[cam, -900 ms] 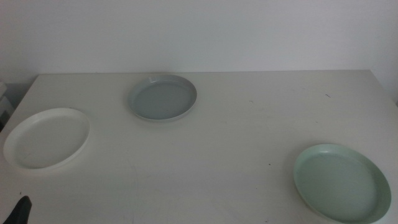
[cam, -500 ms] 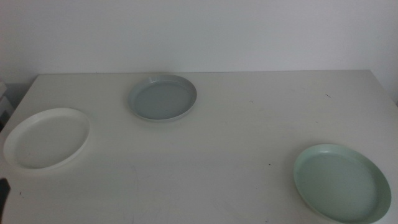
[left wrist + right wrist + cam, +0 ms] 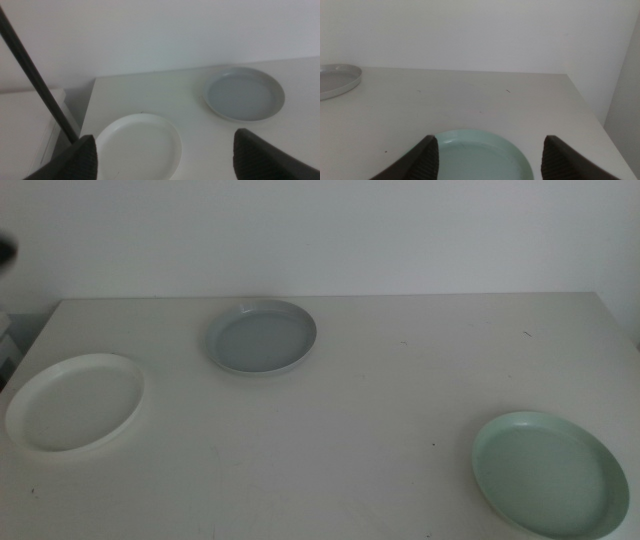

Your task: Stack the three bowls on top of each other.

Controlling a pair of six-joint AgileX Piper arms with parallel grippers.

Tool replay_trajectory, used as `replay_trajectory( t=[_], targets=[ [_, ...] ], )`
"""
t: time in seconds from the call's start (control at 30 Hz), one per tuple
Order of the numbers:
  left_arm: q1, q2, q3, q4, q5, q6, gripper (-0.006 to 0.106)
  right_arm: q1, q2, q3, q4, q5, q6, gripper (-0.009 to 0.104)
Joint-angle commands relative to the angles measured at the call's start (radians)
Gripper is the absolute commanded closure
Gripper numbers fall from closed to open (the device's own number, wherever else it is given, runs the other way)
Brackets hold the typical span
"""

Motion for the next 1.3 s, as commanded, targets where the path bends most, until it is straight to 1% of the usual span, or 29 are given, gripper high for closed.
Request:
replay_trajectory(
  t=[0.0,0.2,0.37,0.47,0.53,0.77,0.93,1.1,1.17,1.27],
  targets=[
    [0.002,0.096,-0.134,-0.01,0.026,-0.016,0.007,-0.007,-0.027,-0.008,-0.006,-0.082,-0.009,0.043],
    [0.002,0.327,-0.415,-0.012,0.223,-0.016,0.007,-0.007,-0.027,-0.008,-0.006,-0.082,-0.009,0.043],
    [0.002,0.481,-0.598,-0.012,0.299,-0.016,0.007,-0.007,-0.027,-0.008,-0.006,-0.082,-0.009,0.043],
    [0.002,0.551,-0.668,-0.023,0.319,-0.016,0.007,-0.007,-0.027,-0.008,-0.006,-0.082,-0.009,0.043],
    [0.002,0.576,-0.69,-0.038,0.315,-0.016,0.007,-0.007,-0.027,-0.008,-0.006,-0.082,-0.009,0.043],
    [0.002,0.637,-0.694,-0.039,0.312,-0.016,0.007,-0.007,-0.027,-0.008,-0.006,-0.082,-0.009,0.043],
    [0.002,0.7,-0.694,-0.098,0.342,-0.015,0.007,-0.007,-0.027,-0.008,-0.006,-0.082,-0.009,0.043],
    [0.031,0.781,-0.709,-0.091,0.374,-0.009,0.007,-0.007,-0.027,-0.008,-0.006,-0.082,-0.009,0.043],
    [0.071,0.82,-0.73,-0.117,0.396,-0.009,0.007,-0.007,-0.027,-0.008,-0.006,-0.082,-0.009,0.043],
    [0.13,0.873,-0.764,-0.191,0.407,0.057,0.007,-0.007,-0.027,-0.008,-0.006,-0.082,-0.009,0.043]
  ],
)
